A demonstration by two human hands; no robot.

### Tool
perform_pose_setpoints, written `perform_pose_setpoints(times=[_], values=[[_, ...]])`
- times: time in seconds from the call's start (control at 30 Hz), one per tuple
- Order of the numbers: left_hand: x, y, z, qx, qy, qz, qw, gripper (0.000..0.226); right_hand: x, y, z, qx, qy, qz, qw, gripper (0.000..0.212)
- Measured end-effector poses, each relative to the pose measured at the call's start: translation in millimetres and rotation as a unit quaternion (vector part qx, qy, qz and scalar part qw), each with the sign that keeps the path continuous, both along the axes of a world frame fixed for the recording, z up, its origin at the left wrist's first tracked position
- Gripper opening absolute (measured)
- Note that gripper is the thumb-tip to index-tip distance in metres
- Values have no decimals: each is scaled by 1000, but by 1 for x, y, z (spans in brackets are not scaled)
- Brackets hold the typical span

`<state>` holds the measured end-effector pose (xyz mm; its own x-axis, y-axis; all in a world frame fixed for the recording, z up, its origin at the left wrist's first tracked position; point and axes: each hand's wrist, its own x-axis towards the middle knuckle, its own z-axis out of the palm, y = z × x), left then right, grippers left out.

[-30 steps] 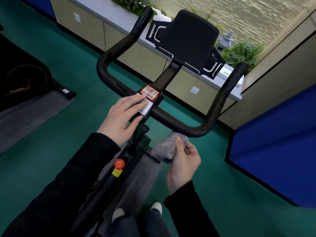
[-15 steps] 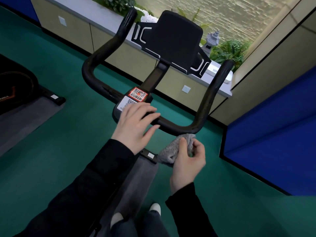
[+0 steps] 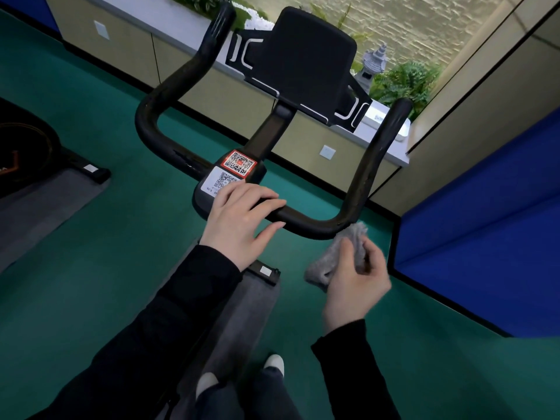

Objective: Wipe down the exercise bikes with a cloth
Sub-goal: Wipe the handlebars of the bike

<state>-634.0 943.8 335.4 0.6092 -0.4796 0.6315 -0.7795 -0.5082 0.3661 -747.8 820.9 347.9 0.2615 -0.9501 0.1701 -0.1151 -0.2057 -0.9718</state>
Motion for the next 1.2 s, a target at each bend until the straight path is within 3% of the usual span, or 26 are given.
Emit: perform_pose_setpoints(times=[0.1, 0.23, 0.47, 0.57, 0.73, 0.87, 1.0, 1.2], values=[[0, -2, 0, -3, -1, 9, 1000, 24, 2, -10, 6, -143, 37, 37, 988, 16], [-2, -4, 0, -7, 3, 19, 1000, 24, -5, -15, 7, -285, 89, 130, 946, 17], [-2, -5, -1, -11, 3, 24, 1000, 25, 3, -43, 32, -370, 153, 222, 889, 16], [-2, -5, -1, -13, 2, 23, 1000, 27, 8, -47, 41, -408, 182, 298, 844, 12], [-2, -5, -2, -21, 4, 20, 1000, 33, 23, -69, 68, -394, 275, 339, 809, 14], [-2, -6, -1, -20, 3, 24, 1000, 34, 61, -69, 84, -364, 390, 438, 723, 12], [-2, -6, 0, -29, -3, 17, 999, 33, 96, -63, 90, -286, 503, 556, 597, 14], [-3, -5, 0, -29, -2, 15, 999, 34, 107, -69, 101, -253, 571, 566, 539, 11]])
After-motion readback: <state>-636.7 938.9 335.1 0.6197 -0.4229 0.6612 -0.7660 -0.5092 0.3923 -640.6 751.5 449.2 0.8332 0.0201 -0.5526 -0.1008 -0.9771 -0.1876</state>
